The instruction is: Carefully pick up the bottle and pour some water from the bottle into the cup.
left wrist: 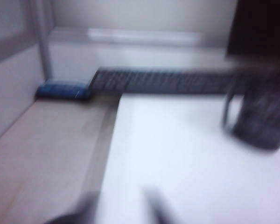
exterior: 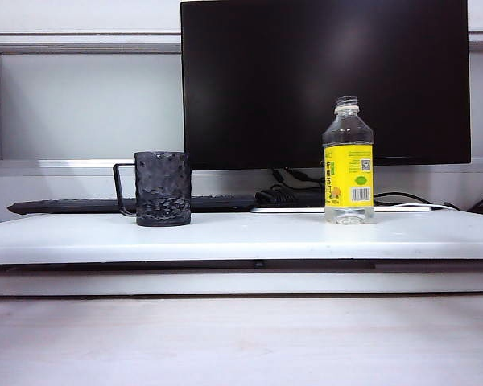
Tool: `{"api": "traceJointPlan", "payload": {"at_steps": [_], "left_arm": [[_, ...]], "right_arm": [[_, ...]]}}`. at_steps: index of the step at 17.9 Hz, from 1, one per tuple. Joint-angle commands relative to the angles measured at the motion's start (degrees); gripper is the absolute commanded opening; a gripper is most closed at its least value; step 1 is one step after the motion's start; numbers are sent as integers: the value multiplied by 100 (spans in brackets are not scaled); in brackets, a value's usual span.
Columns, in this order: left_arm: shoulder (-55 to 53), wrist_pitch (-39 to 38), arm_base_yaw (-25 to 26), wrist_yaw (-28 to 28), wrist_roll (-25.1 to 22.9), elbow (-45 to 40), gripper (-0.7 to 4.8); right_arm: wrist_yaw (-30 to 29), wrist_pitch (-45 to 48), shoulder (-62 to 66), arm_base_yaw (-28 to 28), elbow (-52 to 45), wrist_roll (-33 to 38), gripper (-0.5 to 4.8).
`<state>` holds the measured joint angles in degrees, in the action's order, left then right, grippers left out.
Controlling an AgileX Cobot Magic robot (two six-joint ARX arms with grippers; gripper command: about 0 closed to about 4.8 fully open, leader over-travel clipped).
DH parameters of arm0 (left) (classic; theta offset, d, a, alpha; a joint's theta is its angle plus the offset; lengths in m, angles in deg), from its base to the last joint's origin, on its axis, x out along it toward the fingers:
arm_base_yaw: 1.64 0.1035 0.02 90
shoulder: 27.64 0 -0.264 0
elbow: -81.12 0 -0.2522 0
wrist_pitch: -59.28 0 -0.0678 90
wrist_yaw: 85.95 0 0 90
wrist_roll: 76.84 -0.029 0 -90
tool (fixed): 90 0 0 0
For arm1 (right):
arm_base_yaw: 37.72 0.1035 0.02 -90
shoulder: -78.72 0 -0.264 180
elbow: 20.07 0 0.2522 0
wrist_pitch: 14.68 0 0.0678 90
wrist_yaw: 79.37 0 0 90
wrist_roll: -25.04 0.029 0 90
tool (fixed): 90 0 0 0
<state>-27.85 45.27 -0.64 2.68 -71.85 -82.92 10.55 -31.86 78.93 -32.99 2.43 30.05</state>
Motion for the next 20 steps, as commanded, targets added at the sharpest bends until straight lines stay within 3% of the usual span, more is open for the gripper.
{"api": "traceJointPlan", "payload": {"at_steps": [1, 3, 5, 6, 7, 11, 14, 15, 20], "left_arm": [[0, 391, -4, -275, 616, 525, 310], [-2, 422, -4, -857, 592, 1067, 311], [-59, 404, -4, -896, 374, 1602, 311], [-201, 411, -2, -898, 304, 1919, 315], [-542, 411, -4, -942, 339, 2295, 379], [-2249, 348, -4, -2214, 470, 3407, 387], [-2994, 24, -4, -2400, 490, 3777, 477], [-3254, -13, -7, -2686, 485, 3803, 479], [-4758, -214, -564, -2734, 251, 3805, 479]], "right_arm": [[190, 197, -4, 2, 892, -376, 311], [181, 201, 74, 2, 1547, -717, 311], [122, 262, 431, 4, 2118, -938, 311], [114, 428, 833, 4, 2459, -1001, 336], [-111, 544, 1473, 2, 2922, -1005, 381], [-1429, 588, 3613, 59, 4085, -1080, 380], [-1637, 802, 4352, 313, 4367, -1309, 406], [-1659, 793, 4625, 420, 4376, -1447, 469], [-1827, 614, 5801, 562, 4374, -984, 479]]}}
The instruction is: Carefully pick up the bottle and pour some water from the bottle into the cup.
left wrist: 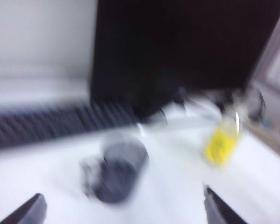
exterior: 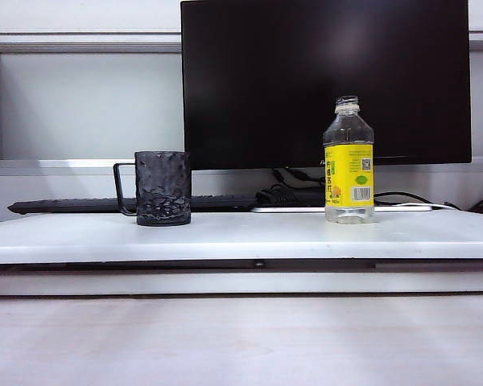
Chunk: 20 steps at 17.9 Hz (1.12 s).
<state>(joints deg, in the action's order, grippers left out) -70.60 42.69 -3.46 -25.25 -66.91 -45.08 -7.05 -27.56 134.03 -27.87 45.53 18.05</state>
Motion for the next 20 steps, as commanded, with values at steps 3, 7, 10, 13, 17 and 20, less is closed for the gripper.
{"api": "traceJointPlan", "payload": {"at_steps": [3, 7, 10, 13, 17, 20], "left_arm": [[-1235, 286, -1032, 1069, -568, 24, 479], [-1836, 951, -1528, 1480, -538, 28, 479], [-1825, 1261, -1591, 1930, -520, 42, 479], [-1827, 1244, -1600, 1508, -498, 186, 479], [-1906, 745, -1600, 1530, -542, 553, 479], [-2420, 442, -1598, 1534, -660, 953, 479]], "right_arm": [[-46, 323, 811, 142, 63, 227, 479], [-17, 332, 1510, 142, 63, 227, 479], [59, 391, 2087, 144, 63, 225, 479], [127, 417, 2472, 146, 66, 225, 479], [107, 586, 2750, 151, 66, 203, 479], [122, 699, 2894, 151, 66, 203, 479]]}}
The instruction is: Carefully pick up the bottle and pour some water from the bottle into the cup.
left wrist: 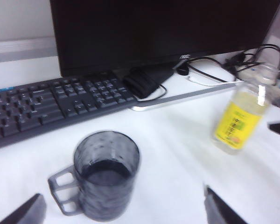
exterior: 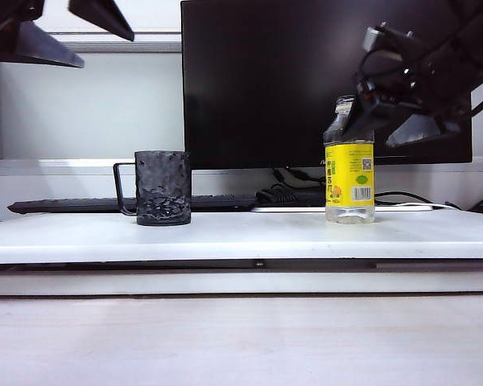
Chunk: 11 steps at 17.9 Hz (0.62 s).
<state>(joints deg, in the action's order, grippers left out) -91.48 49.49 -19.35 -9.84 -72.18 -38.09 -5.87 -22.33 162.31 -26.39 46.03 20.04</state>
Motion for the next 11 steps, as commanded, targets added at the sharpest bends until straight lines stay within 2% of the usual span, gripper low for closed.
{"api": "traceJointPlan", "payload": {"at_steps": [1, 8, 11], "left_arm": [[-555, -267, -9, -9, -175, 396, 479], [-1506, -271, -9, -2, -177, 570, 479], [-1521, -264, -9, 9, -422, 570, 479]], "right_arm": [[39, 186, 83, 0, 15, 4, 479], [109, 680, 540, 66, 17, 7, 479], [109, 1152, 667, 133, 17, 7, 479]]}}
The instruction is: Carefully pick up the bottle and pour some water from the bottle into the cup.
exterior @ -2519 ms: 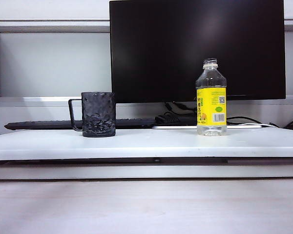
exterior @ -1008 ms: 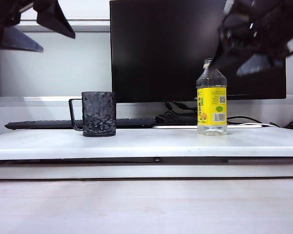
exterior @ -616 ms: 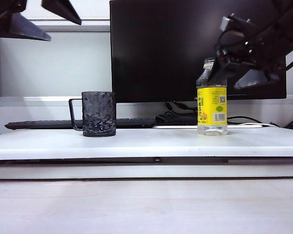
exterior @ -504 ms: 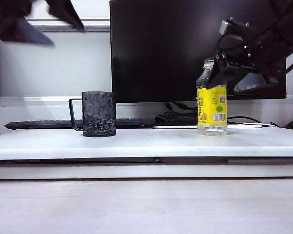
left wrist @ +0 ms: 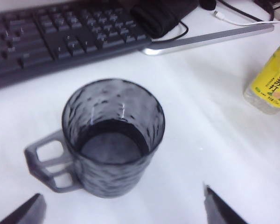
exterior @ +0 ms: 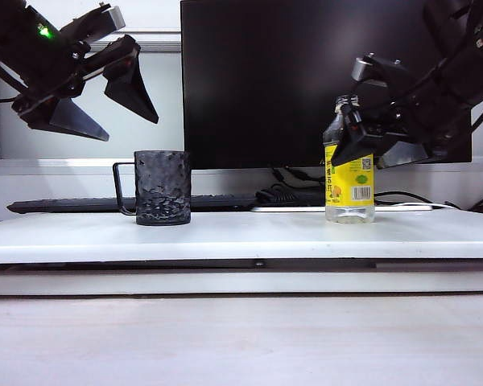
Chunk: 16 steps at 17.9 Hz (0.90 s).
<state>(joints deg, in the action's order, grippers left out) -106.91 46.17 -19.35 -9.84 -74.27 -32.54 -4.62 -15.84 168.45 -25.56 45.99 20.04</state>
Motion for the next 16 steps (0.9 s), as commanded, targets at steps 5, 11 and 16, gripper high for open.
{"api": "traceJointPlan", "payload": {"at_steps": [5, 11, 16], "left_arm": [[22, 70, -9, 17, -284, 15, 479], [22, 63, -9, 20, -304, 15, 479], [22, 37, -9, 22, -323, 15, 479]], "right_arm": [[13, 728, 323, 55, 20, 31, 479], [4, 914, 319, 55, 20, 37, 204], [-28, 931, 289, 57, 20, 35, 102]]}}
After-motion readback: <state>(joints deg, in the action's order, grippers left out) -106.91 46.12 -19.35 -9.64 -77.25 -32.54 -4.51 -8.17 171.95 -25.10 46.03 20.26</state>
